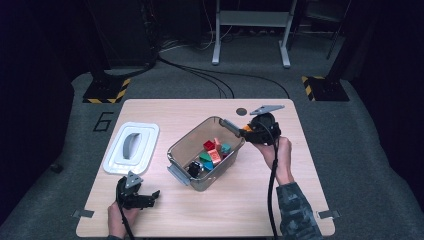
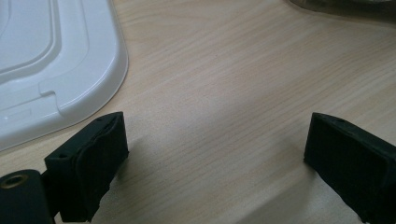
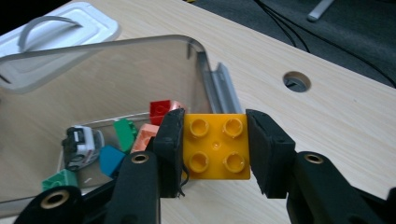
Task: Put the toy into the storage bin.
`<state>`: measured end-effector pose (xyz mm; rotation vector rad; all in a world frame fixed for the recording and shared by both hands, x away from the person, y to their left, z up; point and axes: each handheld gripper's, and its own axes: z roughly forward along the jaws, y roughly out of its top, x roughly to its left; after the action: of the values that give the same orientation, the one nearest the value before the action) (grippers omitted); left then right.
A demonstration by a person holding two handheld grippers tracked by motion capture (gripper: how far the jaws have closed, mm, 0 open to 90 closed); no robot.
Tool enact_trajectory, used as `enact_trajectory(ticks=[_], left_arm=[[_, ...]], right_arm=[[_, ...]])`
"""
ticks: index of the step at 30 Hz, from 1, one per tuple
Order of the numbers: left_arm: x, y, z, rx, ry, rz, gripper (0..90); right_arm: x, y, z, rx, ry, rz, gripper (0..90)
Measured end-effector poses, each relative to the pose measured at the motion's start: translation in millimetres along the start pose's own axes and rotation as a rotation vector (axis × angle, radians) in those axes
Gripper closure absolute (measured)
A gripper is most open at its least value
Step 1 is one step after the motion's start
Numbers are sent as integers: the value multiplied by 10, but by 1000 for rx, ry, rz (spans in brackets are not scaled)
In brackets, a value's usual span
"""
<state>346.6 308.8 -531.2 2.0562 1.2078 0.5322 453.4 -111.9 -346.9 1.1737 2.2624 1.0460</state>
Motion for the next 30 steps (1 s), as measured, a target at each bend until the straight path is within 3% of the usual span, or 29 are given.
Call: enact_trajectory(ticks=[6,12,15,30], left_arm=[[0,0,0,0,0,0,60],[0,0,0,0,0,0,60],[0,0,0,0,0,0,60],[1,0,0,0,-1,0,60]], right_arm=[[182,55,80,10,40,-48,587],[388,71,210,33,121,-78,586],[446,69,242,35,139,-91,587],[806,-127,508,140,235,-137,585]])
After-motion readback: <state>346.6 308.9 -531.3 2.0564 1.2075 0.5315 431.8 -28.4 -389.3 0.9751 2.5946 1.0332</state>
